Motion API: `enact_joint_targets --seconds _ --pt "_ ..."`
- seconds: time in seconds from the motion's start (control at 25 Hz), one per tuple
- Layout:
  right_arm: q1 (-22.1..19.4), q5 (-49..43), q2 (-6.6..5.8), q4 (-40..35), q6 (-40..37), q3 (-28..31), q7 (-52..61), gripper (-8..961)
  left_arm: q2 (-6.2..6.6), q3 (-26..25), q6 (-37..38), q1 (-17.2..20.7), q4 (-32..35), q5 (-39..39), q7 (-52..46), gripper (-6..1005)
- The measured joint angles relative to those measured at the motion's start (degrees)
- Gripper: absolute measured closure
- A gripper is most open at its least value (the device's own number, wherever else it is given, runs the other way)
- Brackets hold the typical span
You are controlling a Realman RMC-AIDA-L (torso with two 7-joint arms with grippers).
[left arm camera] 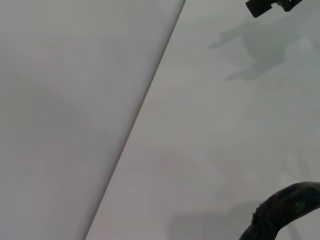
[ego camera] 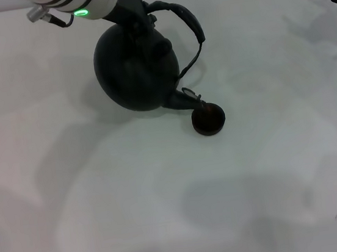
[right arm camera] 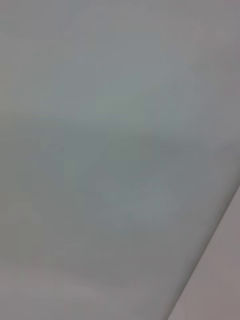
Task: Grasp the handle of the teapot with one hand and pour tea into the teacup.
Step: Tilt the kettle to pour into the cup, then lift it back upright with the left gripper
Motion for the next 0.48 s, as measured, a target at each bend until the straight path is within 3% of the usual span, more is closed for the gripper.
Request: enact_joint_targets --seconds 0.48 --pt "0.01 0.0 0.13 -0.01 -0.65 0.0 0.01 89 0.0 0.1 1.6 -0.09 0.09 1.41 -0.24 846"
